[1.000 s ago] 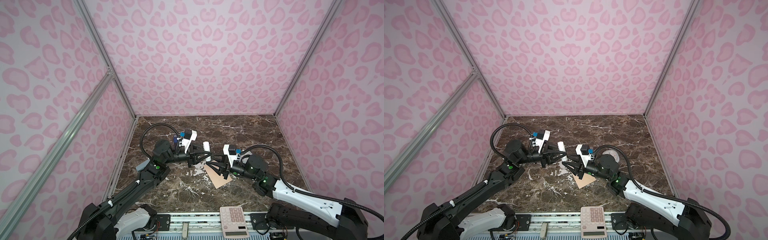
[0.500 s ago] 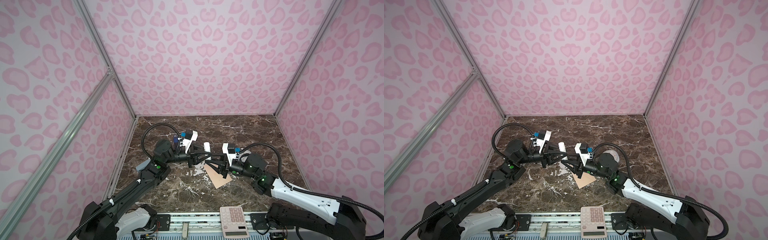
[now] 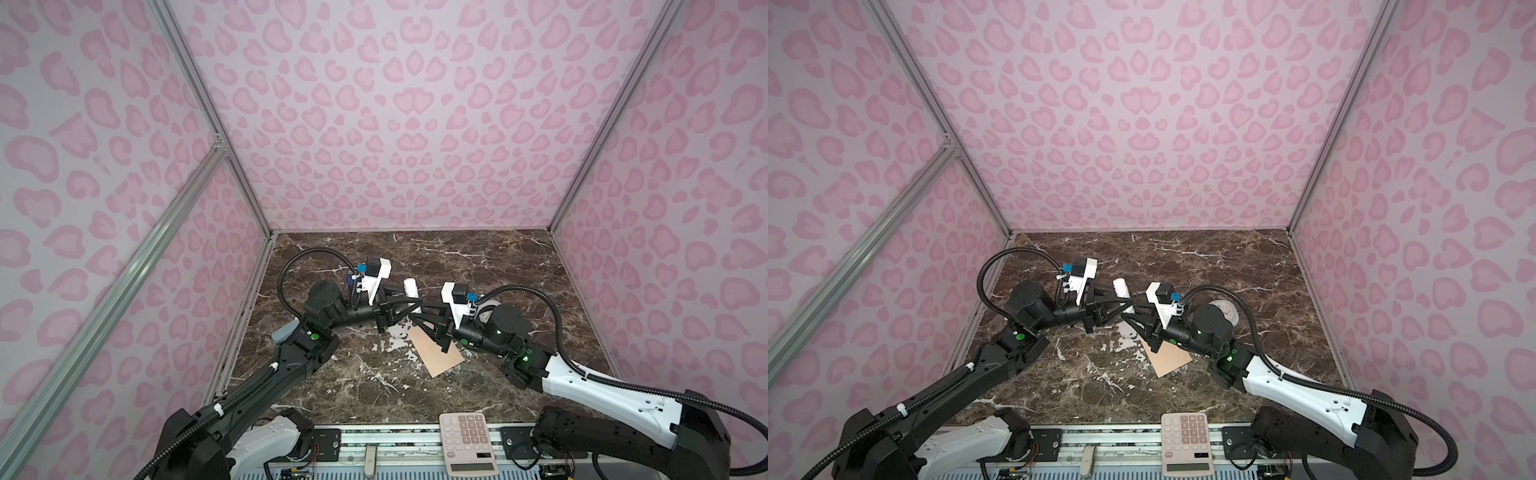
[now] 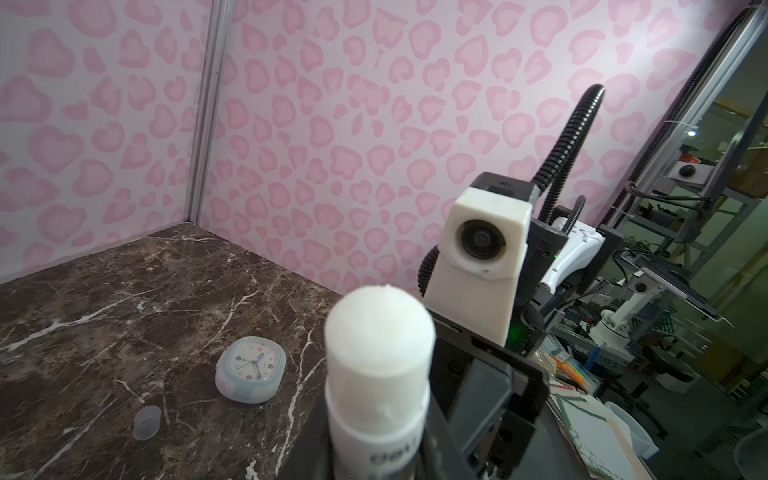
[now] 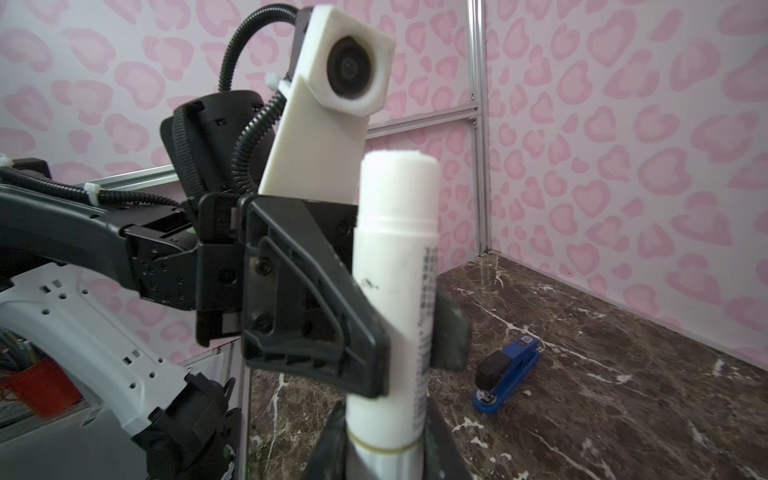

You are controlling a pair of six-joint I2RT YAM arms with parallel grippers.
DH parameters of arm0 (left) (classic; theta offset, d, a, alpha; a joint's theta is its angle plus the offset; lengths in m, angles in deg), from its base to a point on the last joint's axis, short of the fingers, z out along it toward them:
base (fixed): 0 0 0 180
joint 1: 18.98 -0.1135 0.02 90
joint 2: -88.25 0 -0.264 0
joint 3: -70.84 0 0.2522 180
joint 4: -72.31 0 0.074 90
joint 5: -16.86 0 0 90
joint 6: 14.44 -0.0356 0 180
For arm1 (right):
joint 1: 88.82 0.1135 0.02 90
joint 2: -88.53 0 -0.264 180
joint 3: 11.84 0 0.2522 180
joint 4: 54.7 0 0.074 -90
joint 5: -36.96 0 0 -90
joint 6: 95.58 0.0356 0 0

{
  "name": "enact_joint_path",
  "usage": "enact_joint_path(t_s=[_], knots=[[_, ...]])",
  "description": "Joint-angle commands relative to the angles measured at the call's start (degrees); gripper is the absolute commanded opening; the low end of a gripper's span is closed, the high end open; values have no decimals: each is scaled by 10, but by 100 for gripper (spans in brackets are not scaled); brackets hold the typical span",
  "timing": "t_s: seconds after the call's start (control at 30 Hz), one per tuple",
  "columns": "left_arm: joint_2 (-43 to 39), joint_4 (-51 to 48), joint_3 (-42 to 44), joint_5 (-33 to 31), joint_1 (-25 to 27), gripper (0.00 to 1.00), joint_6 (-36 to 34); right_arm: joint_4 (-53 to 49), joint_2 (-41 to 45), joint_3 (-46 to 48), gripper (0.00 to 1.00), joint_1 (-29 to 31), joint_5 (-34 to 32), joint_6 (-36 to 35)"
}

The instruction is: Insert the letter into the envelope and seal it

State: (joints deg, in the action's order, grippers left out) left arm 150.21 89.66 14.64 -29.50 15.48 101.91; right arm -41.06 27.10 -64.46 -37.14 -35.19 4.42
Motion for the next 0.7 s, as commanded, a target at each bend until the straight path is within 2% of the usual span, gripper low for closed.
enact_joint_path(t_s=[0.0,0.23,0.33,0.47,0.53,0.67], knots=[[-6,-26,-7,-96,19,4,-19,-19,-11,-15,14,30,-161,-47],[11,26,8,-219,66,4,9,12,-80,-59,13,153,-490,-142],[19,37,5,-250,84,4,12,38,-130,-86,12,196,-585,-204],[28,49,3,-273,96,4,19,73,-186,-117,13,231,-661,-258],[29,54,4,-276,97,4,22,92,-205,-126,13,239,-688,-261],[22,45,8,-283,97,4,17,94,-207,-125,20,243,-671,-262]])
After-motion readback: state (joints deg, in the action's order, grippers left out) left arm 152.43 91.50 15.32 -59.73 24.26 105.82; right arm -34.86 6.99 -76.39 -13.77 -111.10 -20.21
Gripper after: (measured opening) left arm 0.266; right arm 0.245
